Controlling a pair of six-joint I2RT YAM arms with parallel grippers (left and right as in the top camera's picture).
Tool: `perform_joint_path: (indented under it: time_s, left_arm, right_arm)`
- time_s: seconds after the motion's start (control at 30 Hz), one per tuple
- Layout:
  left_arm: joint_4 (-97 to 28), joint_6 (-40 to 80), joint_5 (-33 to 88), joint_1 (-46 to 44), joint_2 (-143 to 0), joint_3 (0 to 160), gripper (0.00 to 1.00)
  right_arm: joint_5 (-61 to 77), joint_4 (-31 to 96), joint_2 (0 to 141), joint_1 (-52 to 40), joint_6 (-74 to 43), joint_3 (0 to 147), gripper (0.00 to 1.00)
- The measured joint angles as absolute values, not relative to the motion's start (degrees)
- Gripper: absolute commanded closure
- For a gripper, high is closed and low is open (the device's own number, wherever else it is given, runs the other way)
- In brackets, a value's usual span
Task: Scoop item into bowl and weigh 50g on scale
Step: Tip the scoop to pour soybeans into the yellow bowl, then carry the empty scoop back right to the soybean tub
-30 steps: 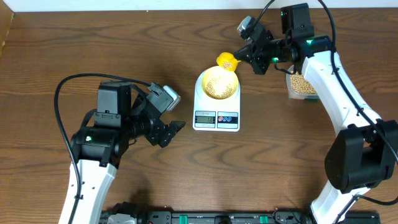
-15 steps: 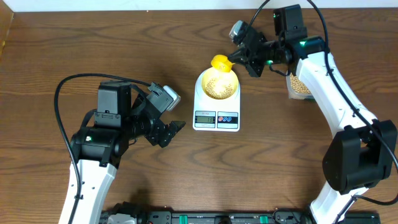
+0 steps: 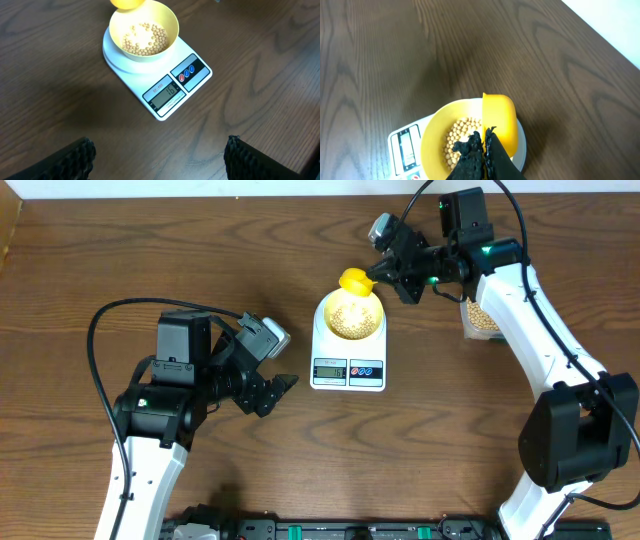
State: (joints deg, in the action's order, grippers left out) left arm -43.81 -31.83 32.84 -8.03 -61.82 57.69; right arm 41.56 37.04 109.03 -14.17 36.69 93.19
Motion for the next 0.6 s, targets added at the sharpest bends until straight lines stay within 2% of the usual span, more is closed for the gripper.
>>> perform_joint_path:
  time_s: [0.6]
  left_arm:
    - [-43.83,-31.81,32.84,-8.03,-61.82,57.69,0.16]
  right_arm:
    - [39.62,35.2,106.19,-12.08,24.16,93.19,0.99]
